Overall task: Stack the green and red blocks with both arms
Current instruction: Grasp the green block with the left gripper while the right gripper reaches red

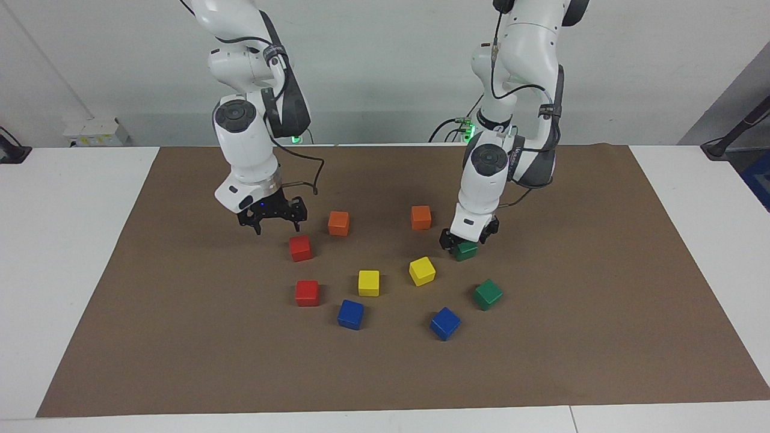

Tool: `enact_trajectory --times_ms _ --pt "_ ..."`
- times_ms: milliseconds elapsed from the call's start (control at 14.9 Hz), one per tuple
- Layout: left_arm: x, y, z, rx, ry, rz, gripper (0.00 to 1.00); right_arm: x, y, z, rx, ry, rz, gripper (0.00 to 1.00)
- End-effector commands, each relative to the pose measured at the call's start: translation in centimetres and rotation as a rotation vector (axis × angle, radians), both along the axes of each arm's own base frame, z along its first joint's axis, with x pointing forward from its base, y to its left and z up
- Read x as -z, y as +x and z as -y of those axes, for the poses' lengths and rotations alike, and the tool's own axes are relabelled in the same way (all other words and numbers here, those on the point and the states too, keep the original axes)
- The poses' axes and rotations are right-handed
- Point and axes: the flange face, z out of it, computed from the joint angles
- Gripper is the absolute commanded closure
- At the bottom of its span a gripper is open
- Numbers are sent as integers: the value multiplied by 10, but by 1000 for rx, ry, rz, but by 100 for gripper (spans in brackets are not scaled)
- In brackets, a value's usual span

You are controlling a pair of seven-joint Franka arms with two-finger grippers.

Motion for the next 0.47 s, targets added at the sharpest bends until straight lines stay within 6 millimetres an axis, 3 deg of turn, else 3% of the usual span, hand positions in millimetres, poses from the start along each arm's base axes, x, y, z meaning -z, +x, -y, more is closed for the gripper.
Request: enact_trajectory --times_ms 0,402 --pt "7 -6 -3 -29 0 31 0 10 2 -19 -10 20 30 0" --pt "11 -7 -4 -33 -7 40 0 35 9 -23 -31 20 30 0"
